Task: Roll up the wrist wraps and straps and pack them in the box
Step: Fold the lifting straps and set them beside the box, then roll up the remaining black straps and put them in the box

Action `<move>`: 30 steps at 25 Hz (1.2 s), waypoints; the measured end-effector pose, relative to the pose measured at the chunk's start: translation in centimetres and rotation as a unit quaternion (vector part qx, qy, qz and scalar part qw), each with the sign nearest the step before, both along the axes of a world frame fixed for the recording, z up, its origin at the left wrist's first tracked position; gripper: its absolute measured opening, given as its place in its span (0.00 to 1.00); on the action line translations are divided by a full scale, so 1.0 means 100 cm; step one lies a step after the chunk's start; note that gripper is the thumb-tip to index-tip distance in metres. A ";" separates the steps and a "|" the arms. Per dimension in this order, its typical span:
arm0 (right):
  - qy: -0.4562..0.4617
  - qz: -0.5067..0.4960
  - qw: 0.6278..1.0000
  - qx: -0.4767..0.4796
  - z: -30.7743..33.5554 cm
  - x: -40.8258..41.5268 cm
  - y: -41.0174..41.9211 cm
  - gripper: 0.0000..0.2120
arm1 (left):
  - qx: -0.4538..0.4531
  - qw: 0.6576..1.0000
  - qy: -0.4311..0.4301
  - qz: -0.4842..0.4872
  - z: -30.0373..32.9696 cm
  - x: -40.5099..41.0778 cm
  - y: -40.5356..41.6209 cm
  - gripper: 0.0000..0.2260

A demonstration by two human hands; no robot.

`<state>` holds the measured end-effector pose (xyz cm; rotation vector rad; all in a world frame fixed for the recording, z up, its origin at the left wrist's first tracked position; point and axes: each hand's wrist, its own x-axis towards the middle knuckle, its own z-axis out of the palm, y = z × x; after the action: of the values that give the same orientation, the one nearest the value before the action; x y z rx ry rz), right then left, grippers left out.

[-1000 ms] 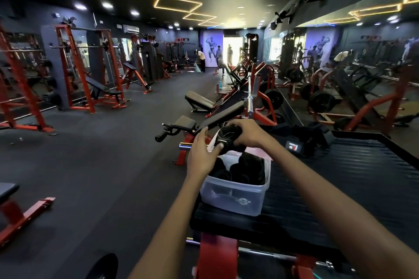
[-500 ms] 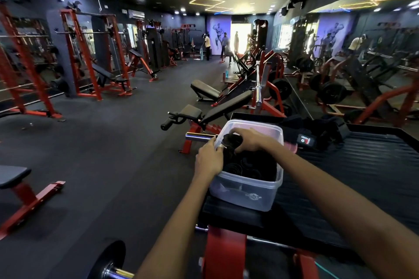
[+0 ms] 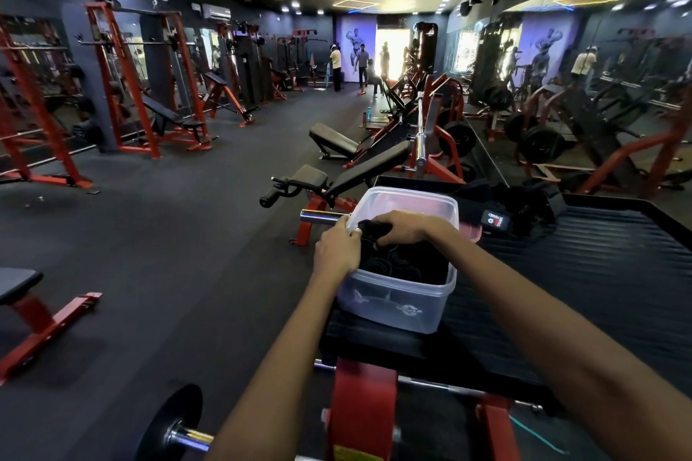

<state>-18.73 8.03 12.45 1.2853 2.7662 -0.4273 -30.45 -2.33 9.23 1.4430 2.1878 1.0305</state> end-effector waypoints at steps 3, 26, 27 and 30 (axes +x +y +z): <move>-0.064 -0.001 0.998 0.002 0.003 -0.003 -0.004 0.30 | -0.023 1.000 -0.008 -0.015 -0.001 -0.001 0.000 0.19; 0.606 -0.231 0.760 -0.037 -0.039 0.215 -0.032 0.11 | 0.252 0.952 -0.169 -0.039 0.009 0.200 0.033 0.11; 0.602 -0.241 0.760 -0.045 -0.047 0.228 -0.027 0.10 | 0.252 0.955 -0.152 -0.040 0.005 0.210 0.037 0.11; 0.578 -0.266 0.769 -0.063 -0.070 0.258 -0.011 0.11 | 0.149 0.978 -0.134 -0.050 -0.027 0.240 0.055 0.09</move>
<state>7.03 6.95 5.45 2.3247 2.8650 -2.0090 -6.48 3.15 6.50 1.4180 1.8120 1.4700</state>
